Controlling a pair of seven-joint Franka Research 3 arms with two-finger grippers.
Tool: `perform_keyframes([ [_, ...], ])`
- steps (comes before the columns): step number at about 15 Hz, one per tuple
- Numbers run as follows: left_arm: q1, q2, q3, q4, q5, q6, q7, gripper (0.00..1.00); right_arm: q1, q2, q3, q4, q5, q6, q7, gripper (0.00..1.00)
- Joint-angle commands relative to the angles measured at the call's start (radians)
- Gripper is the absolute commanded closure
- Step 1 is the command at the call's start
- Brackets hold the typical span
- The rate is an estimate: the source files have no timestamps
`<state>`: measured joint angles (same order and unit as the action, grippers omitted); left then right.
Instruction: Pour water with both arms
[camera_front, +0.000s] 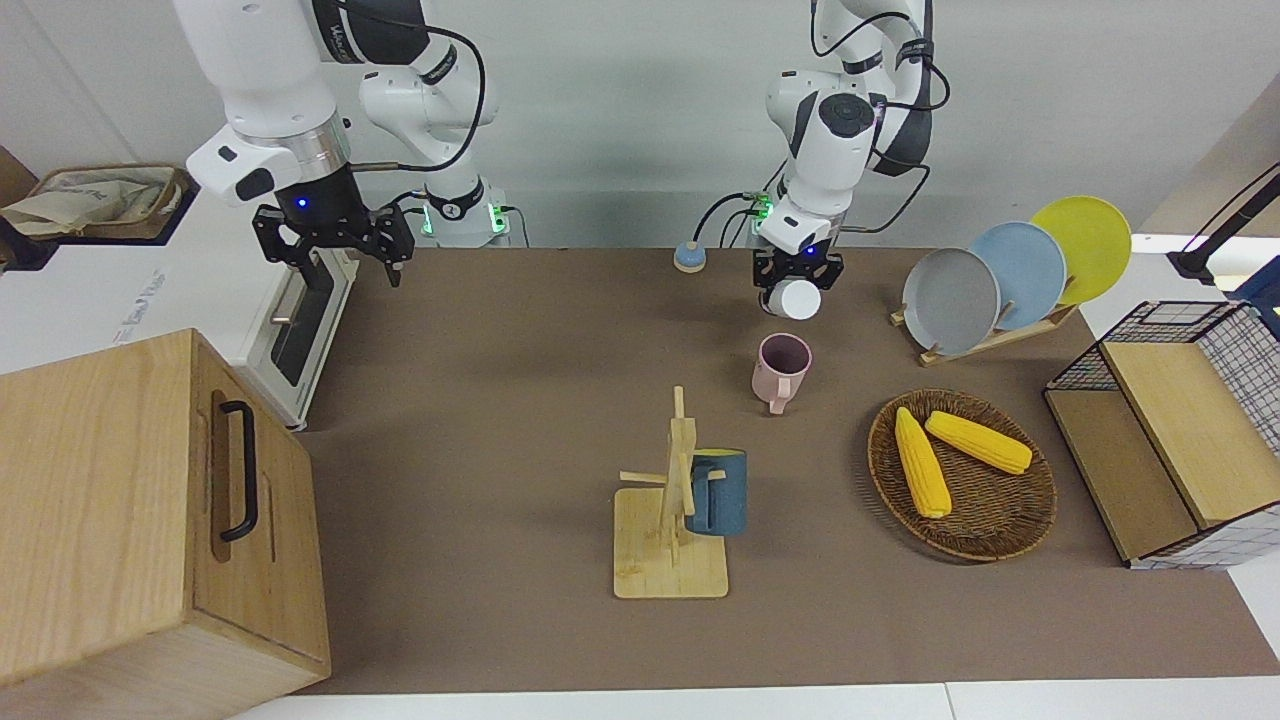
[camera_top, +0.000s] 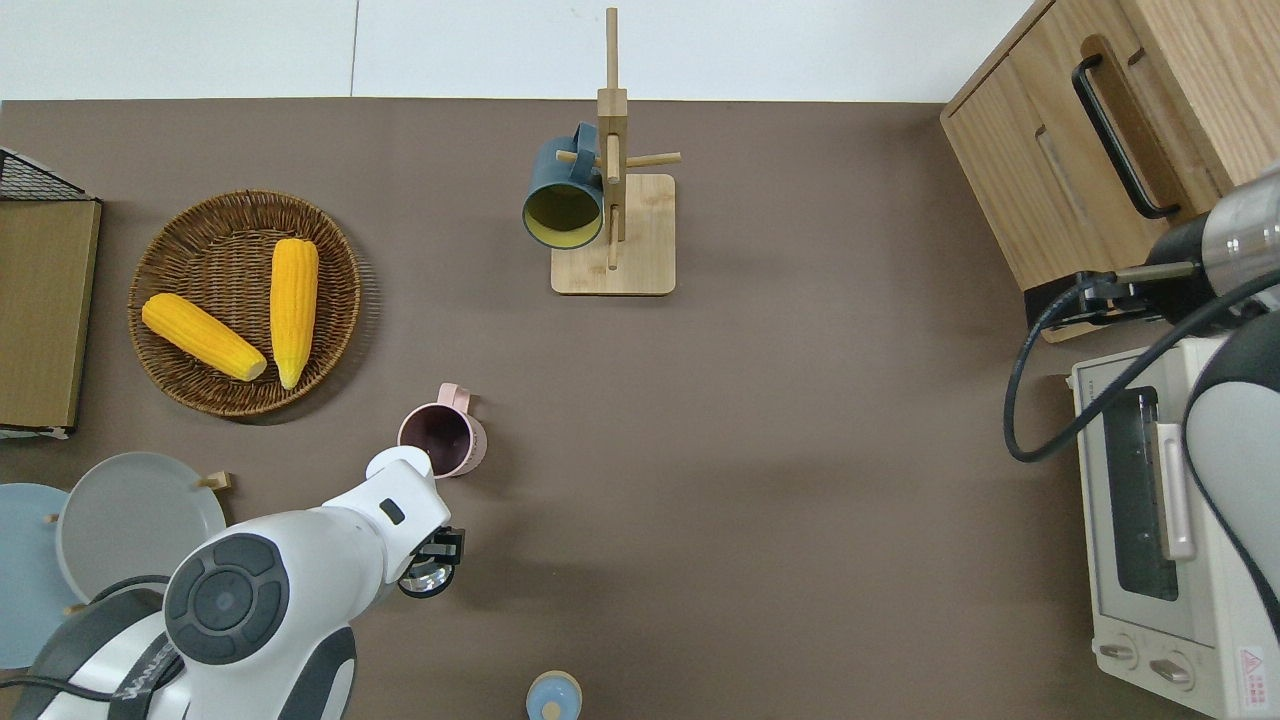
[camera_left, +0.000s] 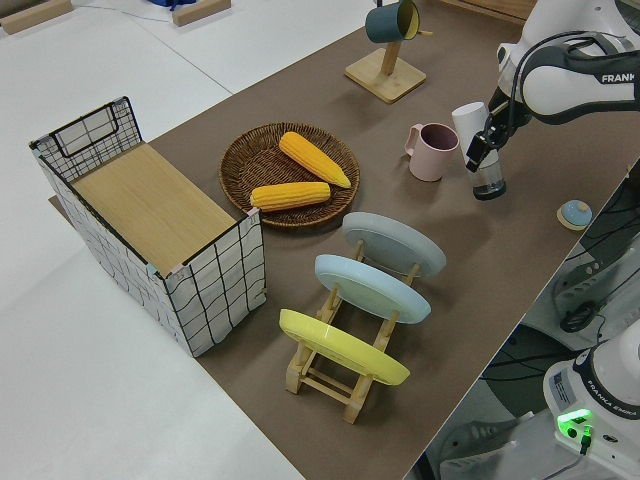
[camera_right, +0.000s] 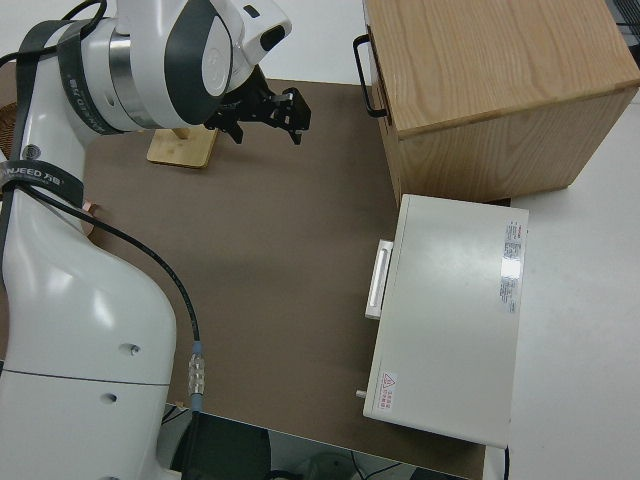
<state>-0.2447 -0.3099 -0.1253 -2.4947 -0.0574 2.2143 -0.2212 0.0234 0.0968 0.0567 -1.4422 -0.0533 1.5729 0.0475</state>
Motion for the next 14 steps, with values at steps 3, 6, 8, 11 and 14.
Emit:
perform_keyframes([
  [3, 0.001, 0.034, 0.004, 0.08, 0.008, -0.096, 0.0, 1.0, -0.005, -0.008, 0.0, 0.0, 0.021, -0.013, -0.014, 0.011],
  [6, 0.001, 0.084, 0.006, 0.154, 0.008, -0.177, -0.009, 1.0, -0.005, -0.008, 0.0, 0.0, 0.021, -0.013, -0.014, 0.011],
  [8, 0.001, 0.089, 0.007, 0.16, 0.008, -0.188, -0.01, 1.0, -0.007, -0.008, 0.0, 0.0, 0.02, -0.013, -0.014, 0.011],
  [11, 0.001, 0.089, 0.007, 0.16, 0.008, -0.193, -0.009, 1.0, -0.005, -0.008, 0.0, 0.0, 0.02, -0.013, -0.014, 0.011],
  [14, 0.001, 0.087, 0.009, 0.16, 0.008, -0.202, -0.01, 1.0, -0.007, -0.008, 0.0, 0.0, 0.02, -0.013, -0.014, 0.011],
])
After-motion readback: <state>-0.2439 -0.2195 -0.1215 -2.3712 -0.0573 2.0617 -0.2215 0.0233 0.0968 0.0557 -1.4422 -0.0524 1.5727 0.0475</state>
